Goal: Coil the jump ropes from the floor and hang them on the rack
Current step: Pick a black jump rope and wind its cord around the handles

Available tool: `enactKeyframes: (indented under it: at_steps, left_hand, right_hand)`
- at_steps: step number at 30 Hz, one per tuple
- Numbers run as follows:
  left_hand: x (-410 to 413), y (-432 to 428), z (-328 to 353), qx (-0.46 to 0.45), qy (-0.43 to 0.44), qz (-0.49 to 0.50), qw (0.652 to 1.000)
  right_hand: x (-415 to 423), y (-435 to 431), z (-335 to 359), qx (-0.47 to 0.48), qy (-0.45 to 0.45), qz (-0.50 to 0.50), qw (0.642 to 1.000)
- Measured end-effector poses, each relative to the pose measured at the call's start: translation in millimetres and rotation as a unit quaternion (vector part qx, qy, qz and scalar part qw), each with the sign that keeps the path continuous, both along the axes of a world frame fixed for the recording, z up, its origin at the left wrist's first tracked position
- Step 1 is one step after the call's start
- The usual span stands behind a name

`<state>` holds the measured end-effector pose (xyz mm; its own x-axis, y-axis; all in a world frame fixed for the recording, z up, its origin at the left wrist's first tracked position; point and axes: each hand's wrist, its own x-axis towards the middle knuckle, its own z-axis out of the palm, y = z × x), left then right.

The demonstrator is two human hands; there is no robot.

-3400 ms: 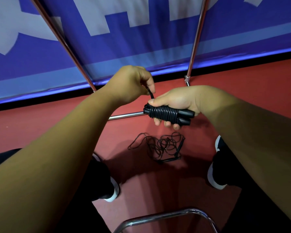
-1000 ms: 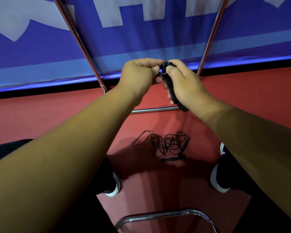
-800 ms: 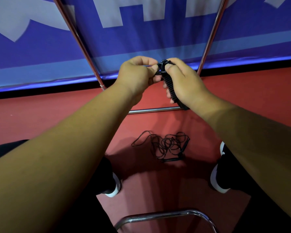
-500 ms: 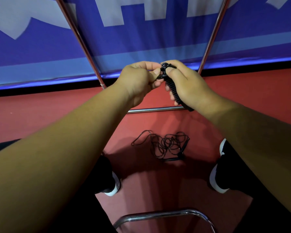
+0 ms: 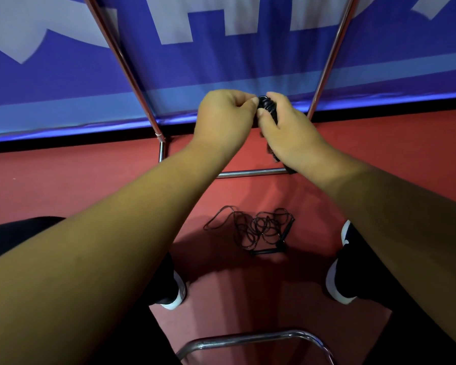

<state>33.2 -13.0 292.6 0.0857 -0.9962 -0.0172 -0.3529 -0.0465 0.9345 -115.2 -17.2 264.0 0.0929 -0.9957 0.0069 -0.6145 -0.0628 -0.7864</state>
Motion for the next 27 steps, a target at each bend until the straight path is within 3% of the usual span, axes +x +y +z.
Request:
enactKeyframes:
  at_steps: [8, 17, 20, 23, 27]
  left_hand:
    - [3, -1, 2, 0.015, 0.072, 0.042, 0.996]
    - [5, 1, 8, 0.025, 0.089, 0.075, 0.993]
    - [6, -2, 11, 0.059, 0.173, 0.078, 0.980]
    - [7, -3, 16, 0.103, 0.277, 0.053, 0.954]
    - [10, -3, 19, 0.142, 0.313, 0.053, 0.938]
  right_hand:
    - [2, 3, 4, -0.037, 0.026, 0.009, 0.999]
    - [8, 9, 8, -0.049, 0.043, 0.032, 0.997]
    - [6, 5, 16, -0.031, 0.052, 0.037, 0.997]
    - [4, 3, 25, 0.025, -0.026, -0.001, 0.999]
    - [4, 6, 28, 0.064, -0.111, -0.017, 0.992]
